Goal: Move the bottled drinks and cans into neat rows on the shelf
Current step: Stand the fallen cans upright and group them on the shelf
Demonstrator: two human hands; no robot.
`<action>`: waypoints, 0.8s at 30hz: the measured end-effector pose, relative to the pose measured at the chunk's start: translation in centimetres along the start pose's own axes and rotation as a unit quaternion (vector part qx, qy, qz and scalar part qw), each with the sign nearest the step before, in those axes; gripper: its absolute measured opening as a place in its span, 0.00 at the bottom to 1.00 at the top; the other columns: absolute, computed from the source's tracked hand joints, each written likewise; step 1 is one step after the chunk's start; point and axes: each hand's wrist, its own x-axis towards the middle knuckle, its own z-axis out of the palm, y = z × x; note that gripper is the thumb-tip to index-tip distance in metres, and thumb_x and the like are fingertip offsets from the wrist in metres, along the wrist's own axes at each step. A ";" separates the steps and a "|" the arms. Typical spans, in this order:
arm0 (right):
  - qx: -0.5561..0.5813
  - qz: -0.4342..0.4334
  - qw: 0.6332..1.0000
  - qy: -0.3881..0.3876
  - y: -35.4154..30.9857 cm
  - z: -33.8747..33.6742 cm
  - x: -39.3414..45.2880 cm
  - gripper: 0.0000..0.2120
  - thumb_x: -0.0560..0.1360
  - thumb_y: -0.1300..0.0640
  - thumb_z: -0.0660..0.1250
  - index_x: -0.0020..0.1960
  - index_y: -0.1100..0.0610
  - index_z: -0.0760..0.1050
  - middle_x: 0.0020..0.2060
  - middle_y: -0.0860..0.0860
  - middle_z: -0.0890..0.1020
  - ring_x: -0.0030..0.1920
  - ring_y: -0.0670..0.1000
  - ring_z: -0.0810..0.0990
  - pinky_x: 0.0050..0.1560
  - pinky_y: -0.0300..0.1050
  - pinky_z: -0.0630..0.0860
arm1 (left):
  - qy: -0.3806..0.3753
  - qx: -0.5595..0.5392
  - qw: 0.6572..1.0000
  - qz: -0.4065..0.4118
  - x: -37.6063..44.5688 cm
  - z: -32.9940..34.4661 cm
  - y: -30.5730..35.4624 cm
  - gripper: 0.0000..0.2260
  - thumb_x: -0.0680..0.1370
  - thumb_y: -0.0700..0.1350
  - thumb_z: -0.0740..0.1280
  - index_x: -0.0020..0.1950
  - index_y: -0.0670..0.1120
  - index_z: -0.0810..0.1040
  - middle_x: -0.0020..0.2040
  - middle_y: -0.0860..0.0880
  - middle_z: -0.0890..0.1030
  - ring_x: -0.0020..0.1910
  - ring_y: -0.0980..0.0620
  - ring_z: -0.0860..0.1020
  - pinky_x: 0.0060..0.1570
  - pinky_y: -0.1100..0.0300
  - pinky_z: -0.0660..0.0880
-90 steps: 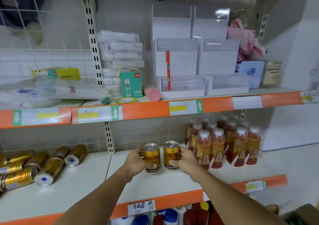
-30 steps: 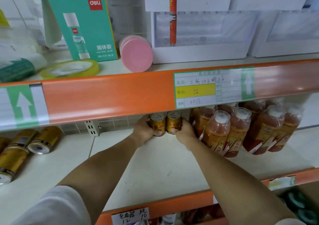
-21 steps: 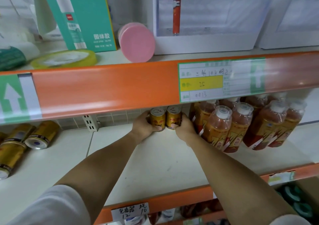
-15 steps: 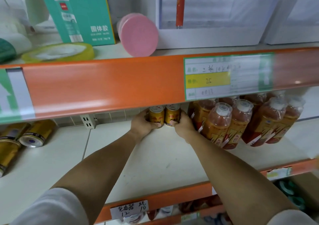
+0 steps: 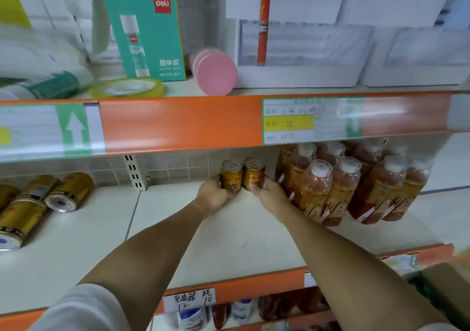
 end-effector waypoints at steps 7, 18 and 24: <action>-0.168 -0.036 0.984 -0.047 -1.1 -1.6 -4.2 0.23 0.79 0.40 0.62 0.72 0.45 0.69 0.61 0.50 0.78 0.63 0.55 0.75 0.59 0.47 0.71 | -0.015 0.189 0.982 0.003 -5.4 -0.6 1.6 0.30 0.77 0.57 0.69 0.78 0.52 0.67 0.65 0.48 0.79 0.57 0.48 0.79 0.49 0.61 0.77; -0.468 -0.149 0.863 -0.116 -5.4 -4.0 -9.3 0.38 0.81 0.36 0.52 0.81 0.60 0.50 0.81 0.56 0.54 0.80 0.55 0.52 0.78 0.53 0.54 | 0.016 0.433 0.901 0.025 -14.3 -5.1 4.7 0.40 0.80 0.68 0.56 0.82 0.42 0.55 0.82 0.45 0.58 0.81 0.46 0.54 0.78 0.52 0.54; -0.509 -0.200 0.828 -0.124 -7.9 -3.2 -10.9 0.39 0.81 0.35 0.52 0.81 0.61 0.49 0.81 0.56 0.53 0.80 0.56 0.52 0.78 0.52 0.54 | 0.060 0.455 0.888 -0.016 -19.9 -9.0 5.4 0.42 0.79 0.71 0.53 0.83 0.43 0.51 0.83 0.44 0.53 0.82 0.44 0.49 0.79 0.47 0.52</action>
